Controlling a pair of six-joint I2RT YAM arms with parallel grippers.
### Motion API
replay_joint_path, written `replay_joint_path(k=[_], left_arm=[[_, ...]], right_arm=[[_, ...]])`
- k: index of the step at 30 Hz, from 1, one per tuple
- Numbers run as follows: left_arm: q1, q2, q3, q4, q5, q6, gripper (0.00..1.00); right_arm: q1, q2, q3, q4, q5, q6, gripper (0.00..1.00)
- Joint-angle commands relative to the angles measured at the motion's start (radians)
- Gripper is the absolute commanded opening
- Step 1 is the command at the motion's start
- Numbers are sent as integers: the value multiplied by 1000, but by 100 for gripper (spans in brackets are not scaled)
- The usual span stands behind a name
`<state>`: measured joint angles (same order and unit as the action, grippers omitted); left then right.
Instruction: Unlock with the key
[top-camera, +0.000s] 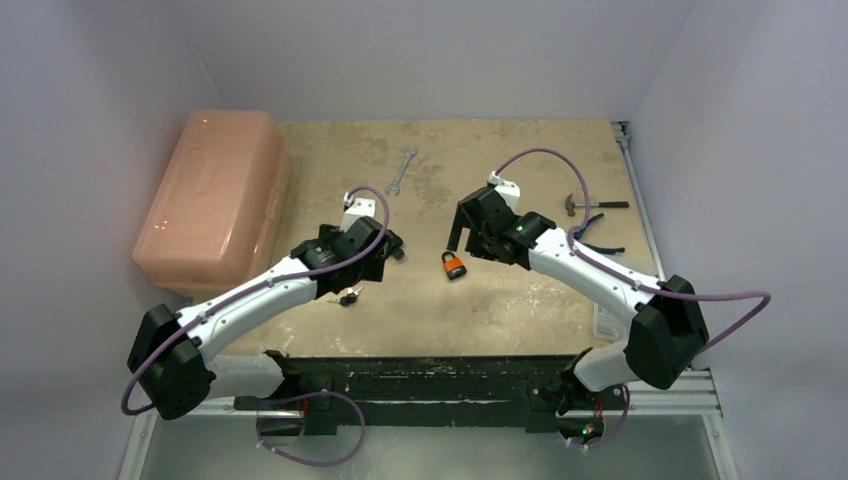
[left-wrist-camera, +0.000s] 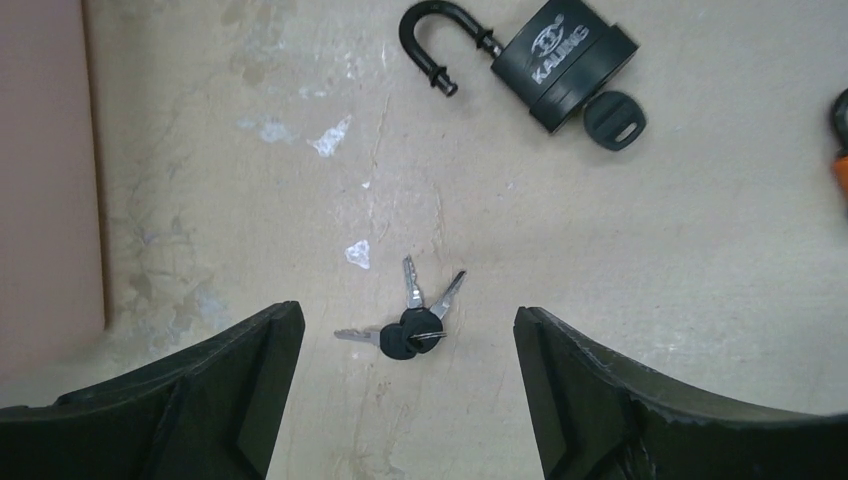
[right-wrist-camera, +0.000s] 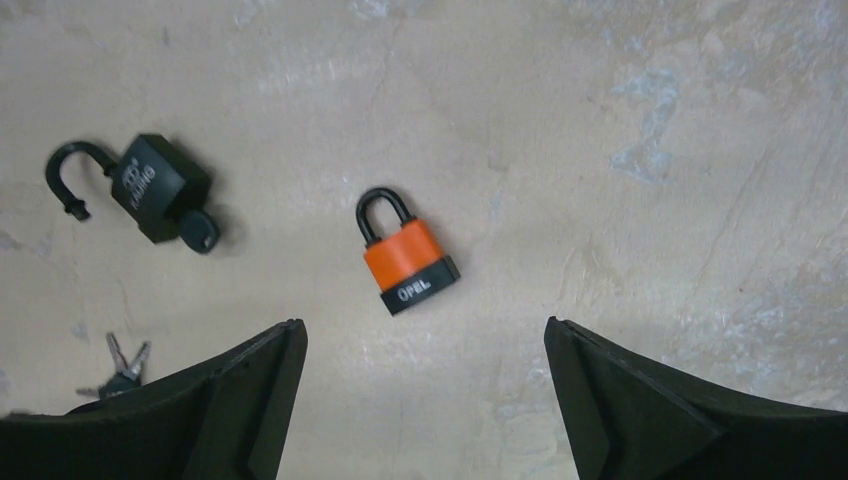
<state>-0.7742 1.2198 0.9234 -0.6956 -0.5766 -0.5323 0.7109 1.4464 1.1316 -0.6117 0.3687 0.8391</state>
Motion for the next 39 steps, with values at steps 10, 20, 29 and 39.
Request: replay_joint_path(k=[10,20,29,39], left_arm=[[69,264,-118,130,84,-93,72],[128,320,-129,182,206,-68,54],[128,314,-166,182,269,-99,27],[127,338,-169,251,324,-110,0]], right_arm=[[-4,-184,-165,68,-91,-43,99],[-4,-240,-208,53,-83,-45,99],[-4,-215,-219,75,-90,-52,99],[-4,-208,-221,68,-86,-57,99]])
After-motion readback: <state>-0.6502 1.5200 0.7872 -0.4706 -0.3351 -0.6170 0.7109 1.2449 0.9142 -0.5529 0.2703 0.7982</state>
